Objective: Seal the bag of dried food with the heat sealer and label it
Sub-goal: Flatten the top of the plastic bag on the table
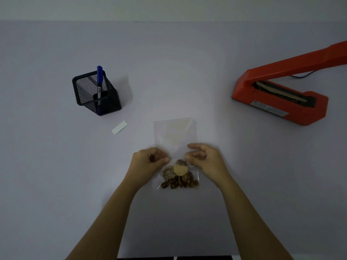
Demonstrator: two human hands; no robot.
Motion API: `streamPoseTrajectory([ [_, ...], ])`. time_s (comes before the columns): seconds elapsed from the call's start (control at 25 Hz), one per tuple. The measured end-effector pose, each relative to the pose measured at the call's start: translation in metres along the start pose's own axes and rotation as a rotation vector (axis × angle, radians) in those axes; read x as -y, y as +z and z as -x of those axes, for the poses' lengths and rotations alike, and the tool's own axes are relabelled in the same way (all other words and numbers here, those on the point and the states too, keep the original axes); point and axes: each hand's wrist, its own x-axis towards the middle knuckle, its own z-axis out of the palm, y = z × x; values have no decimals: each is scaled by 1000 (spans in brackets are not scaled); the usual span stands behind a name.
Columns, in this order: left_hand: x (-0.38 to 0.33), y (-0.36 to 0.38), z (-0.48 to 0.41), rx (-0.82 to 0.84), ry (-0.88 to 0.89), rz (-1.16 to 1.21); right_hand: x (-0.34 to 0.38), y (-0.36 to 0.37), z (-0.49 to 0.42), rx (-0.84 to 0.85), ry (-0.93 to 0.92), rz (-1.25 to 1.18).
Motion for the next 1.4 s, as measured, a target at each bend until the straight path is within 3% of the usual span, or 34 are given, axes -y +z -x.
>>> streamPoseTrajectory([
  [0.24, -17, 26, 10, -209, -61, -17, 10, 21, 8, -164, -156, 313],
  [0.4, -14, 37, 10, -352, -54, -194, 14, 22, 7, -284, -184, 573],
  [0.6, -7, 36, 5, -224, 174, -316, 14, 16, 9, -242, -380, 852],
  [0.76, -15, 36, 1, -207, 97, -314, 17, 12, 8, -202, -245, 878],
  [1.04, -26, 38, -7, -188, -30, -341, 27, 9, -4, -180, -161, 891],
  [1.4, -16, 25, -4, -192, -24, -352, 37, 7, -1, -145, -135, 990],
])
